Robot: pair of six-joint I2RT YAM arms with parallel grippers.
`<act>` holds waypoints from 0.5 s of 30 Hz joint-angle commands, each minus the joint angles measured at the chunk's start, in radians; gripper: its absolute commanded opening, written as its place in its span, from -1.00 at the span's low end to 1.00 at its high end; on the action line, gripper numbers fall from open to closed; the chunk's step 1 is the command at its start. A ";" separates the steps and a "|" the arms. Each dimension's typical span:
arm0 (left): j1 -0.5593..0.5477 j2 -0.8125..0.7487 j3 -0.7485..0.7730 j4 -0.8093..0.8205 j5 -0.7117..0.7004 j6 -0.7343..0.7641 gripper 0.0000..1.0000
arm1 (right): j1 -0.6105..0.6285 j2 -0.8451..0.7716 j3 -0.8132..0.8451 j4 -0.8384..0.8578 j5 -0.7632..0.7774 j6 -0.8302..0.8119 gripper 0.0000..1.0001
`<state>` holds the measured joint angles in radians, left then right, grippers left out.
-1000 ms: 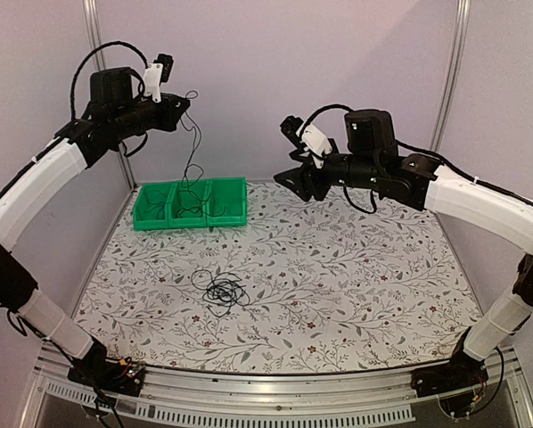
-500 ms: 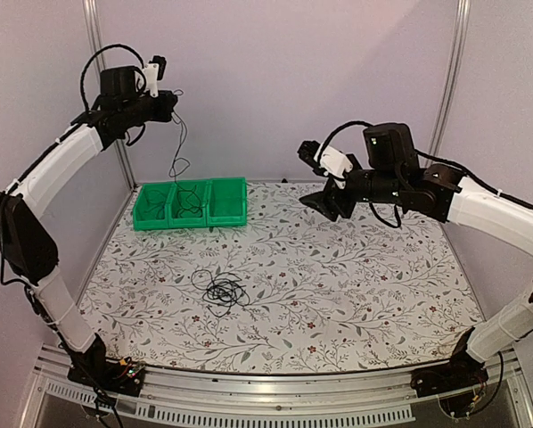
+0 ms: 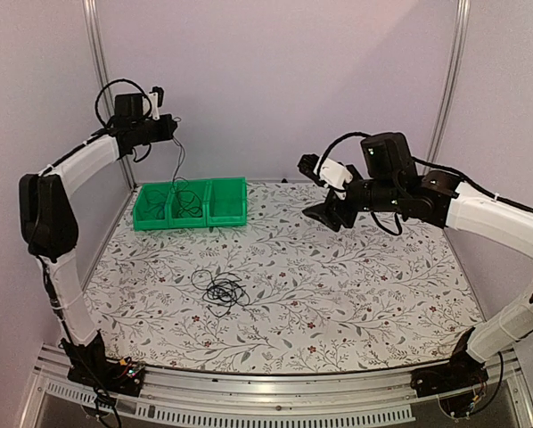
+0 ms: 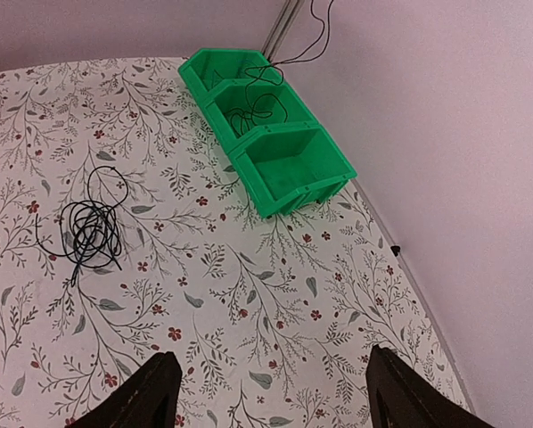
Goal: Untangle the cables
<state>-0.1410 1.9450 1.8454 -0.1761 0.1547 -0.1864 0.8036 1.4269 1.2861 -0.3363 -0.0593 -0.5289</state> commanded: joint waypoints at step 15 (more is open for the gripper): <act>-0.016 0.107 -0.224 0.130 0.084 -0.083 -1.00 | -0.006 -0.021 -0.033 -0.001 -0.037 0.003 0.52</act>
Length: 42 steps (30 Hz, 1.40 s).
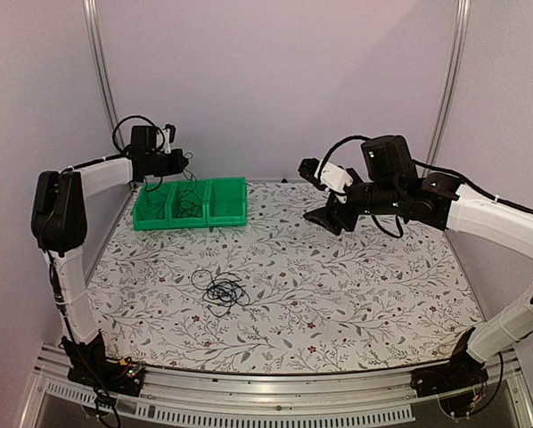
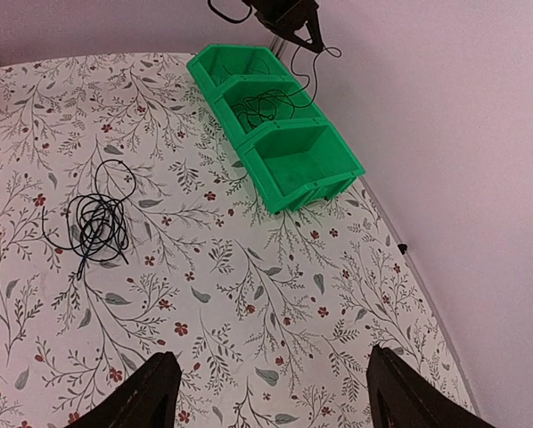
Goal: Untangle the cables
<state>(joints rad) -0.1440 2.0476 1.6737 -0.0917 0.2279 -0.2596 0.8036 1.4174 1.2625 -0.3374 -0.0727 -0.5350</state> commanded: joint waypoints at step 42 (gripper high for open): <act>-0.075 -0.138 -0.137 -0.251 -0.175 0.023 -0.16 | -0.006 0.074 0.035 0.002 -0.129 0.030 0.52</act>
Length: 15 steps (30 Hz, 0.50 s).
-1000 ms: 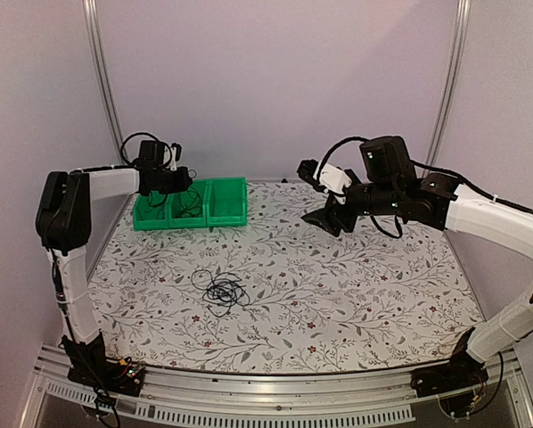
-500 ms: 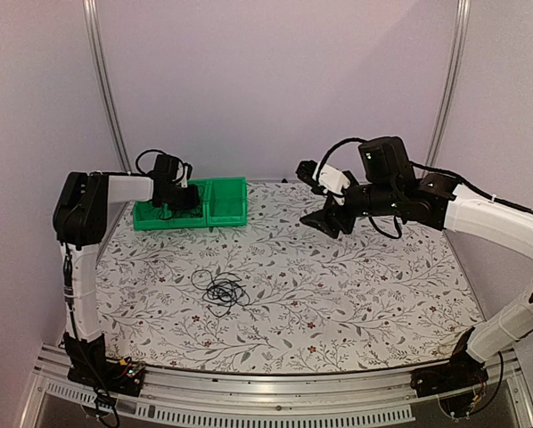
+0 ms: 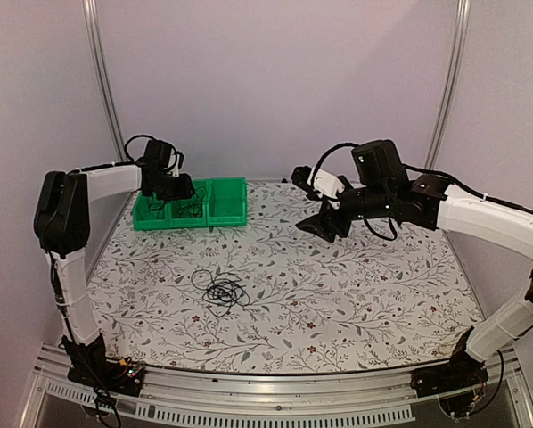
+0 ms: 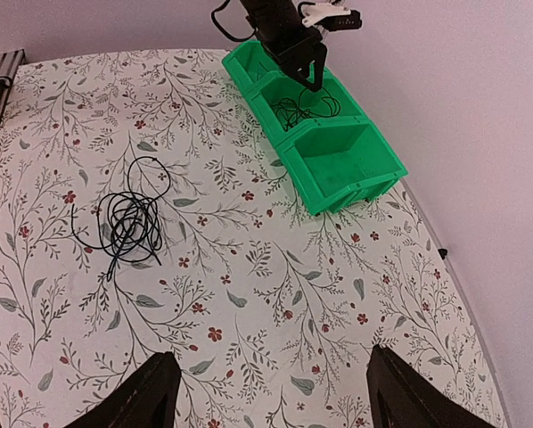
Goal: Untangle the cables
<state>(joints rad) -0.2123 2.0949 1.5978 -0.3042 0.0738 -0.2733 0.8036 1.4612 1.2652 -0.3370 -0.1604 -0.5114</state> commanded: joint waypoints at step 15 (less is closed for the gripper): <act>-0.142 -0.763 -0.632 -0.003 0.274 0.122 -0.02 | 0.007 0.409 0.289 -0.166 -0.340 -0.060 0.14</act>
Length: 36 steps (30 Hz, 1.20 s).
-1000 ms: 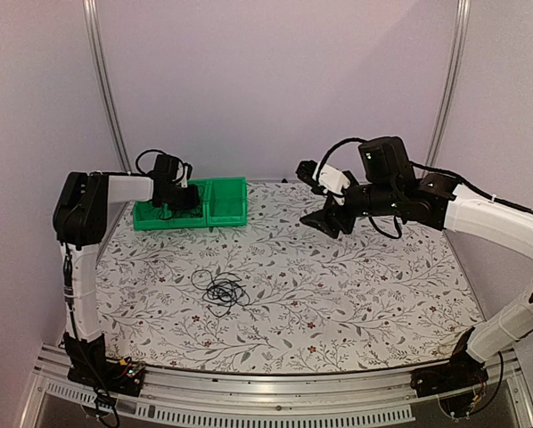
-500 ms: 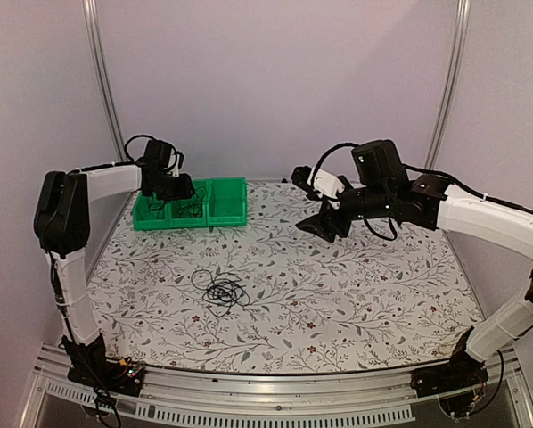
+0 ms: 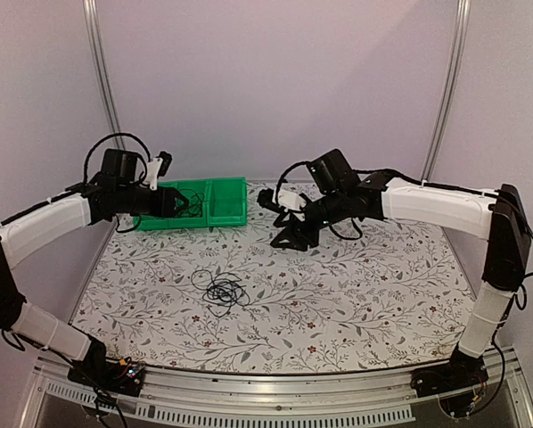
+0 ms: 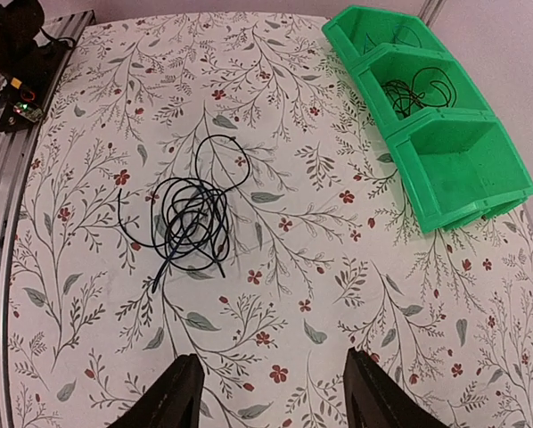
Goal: Untangle the cables
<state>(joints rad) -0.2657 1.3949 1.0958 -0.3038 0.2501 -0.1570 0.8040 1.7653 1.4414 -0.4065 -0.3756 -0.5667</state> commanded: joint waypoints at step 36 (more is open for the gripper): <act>-0.221 0.247 -0.293 0.085 0.165 -0.418 -0.39 | 0.105 0.494 0.273 -0.061 -0.173 0.131 0.19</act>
<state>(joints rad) -0.4774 1.5940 0.7658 -0.2512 0.3901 -0.5644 0.8986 2.2383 1.6829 -0.4938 -0.5396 -0.4522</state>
